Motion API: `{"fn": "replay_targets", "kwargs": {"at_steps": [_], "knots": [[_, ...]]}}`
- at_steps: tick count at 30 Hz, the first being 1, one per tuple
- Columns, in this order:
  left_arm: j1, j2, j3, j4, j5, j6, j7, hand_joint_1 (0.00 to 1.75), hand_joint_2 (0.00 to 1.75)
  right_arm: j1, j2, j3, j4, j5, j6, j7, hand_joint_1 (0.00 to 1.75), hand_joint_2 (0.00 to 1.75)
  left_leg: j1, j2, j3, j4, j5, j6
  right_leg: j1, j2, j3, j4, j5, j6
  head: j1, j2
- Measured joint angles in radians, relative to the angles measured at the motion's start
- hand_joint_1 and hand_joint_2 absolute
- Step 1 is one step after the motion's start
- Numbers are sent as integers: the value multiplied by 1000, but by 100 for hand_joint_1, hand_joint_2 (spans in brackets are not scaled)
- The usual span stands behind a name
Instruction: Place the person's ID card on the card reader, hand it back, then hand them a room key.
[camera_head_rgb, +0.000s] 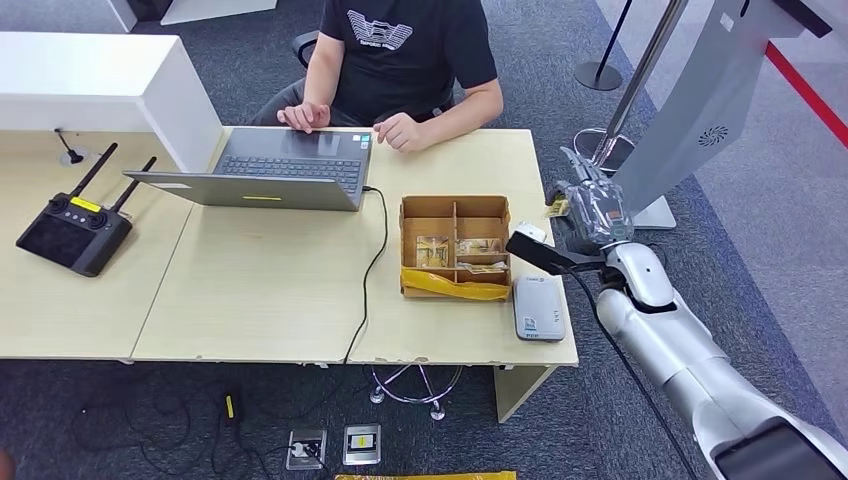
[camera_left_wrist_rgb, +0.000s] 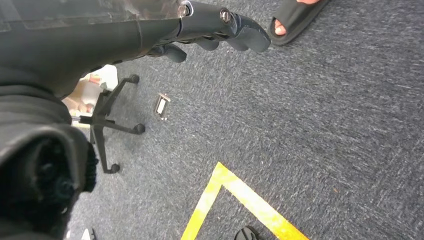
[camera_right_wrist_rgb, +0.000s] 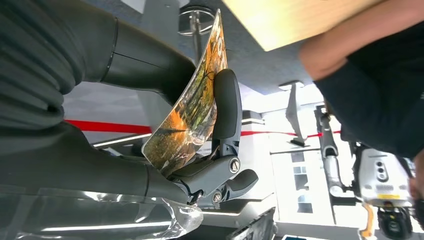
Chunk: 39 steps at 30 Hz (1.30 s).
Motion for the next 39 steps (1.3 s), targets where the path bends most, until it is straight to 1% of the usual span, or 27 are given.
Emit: {"fn": "replay_targets", "kwargs": {"at_steps": [3,4,8,11,14,17,23,28,39], "knots": [[3,-1,0,0,7,10,17,0,0,64,-112,-36,-78,-4,38,34,175,175,0,0,0,0,-1,0,0,1,0,-1,0,0,0,0],[4,-1,0,0,7,12,22,0,0,83,-137,-43,-100,-6,45,42,175,175,0,1,0,0,-1,0,0,2,0,-1,0,0,0,0],[3,-3,0,0,3,13,26,0,0,144,-186,-50,-169,-15,64,65,175,175,0,1,0,0,-1,0,0,2,0,-1,0,0,0,0],[3,-3,0,0,-1,13,26,0,0,185,-203,-49,-216,-25,75,79,175,175,0,1,0,0,-1,0,0,2,0,-1,0,0,0,0],[2,-3,0,0,-5,12,26,0,0,217,-204,-45,-248,-28,78,86,175,175,1,1,0,0,-1,0,1,2,0,-1,0,0,0,0],[2,-3,0,0,-8,11,26,0,0,241,-193,-37,-260,-23,74,80,175,175,1,1,0,0,-1,0,1,2,0,0,0,0,0,0],[-3,-4,0,2,-16,14,35,0,0,266,-145,-16,-249,-8,63,55,175,175,1,1,0,0,-1,0,1,2,0,0,0,0,0,0],[-5,-8,1,5,-17,25,41,0,0,266,-106,-6,-188,-15,52,29,175,175,1,1,-1,0,-1,0,1,2,0,0,0,0,0,0],[-5,-10,1,7,-13,70,70,0,0,242,-99,1,-89,-55,50,-1,175,175,1,1,0,0,-1,0,1,2,0,-1,0,0,0,0]]}}
